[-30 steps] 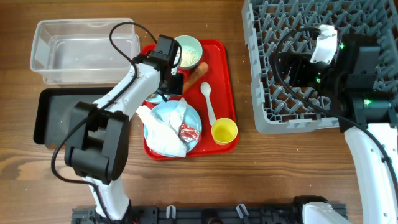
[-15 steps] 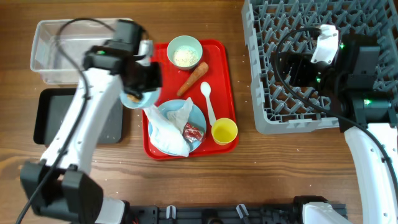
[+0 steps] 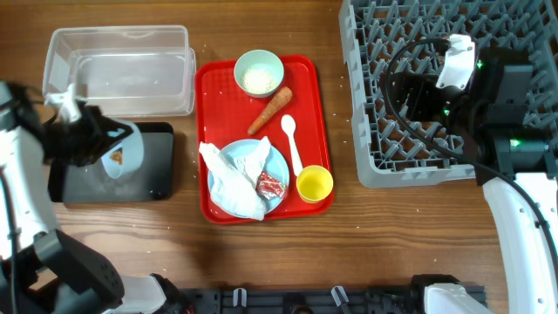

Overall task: Sort waste into correct bins and load items into the dishwasher rack
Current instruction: 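Carry the bowl over the black tray and tip the mushroom out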

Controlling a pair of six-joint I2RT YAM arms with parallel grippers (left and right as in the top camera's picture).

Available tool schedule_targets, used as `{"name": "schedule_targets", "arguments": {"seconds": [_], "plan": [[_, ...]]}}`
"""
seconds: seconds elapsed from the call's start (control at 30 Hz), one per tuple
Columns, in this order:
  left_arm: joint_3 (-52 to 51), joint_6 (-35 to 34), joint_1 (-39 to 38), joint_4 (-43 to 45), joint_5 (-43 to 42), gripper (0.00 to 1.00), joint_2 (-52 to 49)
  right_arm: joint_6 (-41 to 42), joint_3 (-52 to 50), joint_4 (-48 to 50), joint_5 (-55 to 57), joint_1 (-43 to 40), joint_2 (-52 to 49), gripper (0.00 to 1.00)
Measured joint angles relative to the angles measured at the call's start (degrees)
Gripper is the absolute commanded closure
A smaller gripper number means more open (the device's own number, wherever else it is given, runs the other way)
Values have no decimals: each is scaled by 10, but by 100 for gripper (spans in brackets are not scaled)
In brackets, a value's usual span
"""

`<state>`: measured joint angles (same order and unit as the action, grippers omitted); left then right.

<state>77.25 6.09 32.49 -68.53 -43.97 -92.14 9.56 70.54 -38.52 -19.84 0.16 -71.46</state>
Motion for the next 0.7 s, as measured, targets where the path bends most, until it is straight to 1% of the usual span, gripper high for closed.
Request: {"name": "schedule_targets", "arguments": {"seconds": [0.03,0.17,0.33,0.5,0.57,0.7], "plan": [[-6,10,14,2,-16,96,-1,0,0,0,0,0,0,0],[-52,59,97,46,-125,96,-27,0,0,0,0,0,0,0],[-86,81,163,99,-235,96,-98,0,0,0,0,0,0,0],[-87,87,194,116,-355,96,-184,0,0,-3,0,0,0,0],[-87,87,196,116,-388,96,-206,0,0,-6,0,0,0,0],[-89,85,195,110,-421,96,-223,0,0,-10,0,0,0,0]]}}
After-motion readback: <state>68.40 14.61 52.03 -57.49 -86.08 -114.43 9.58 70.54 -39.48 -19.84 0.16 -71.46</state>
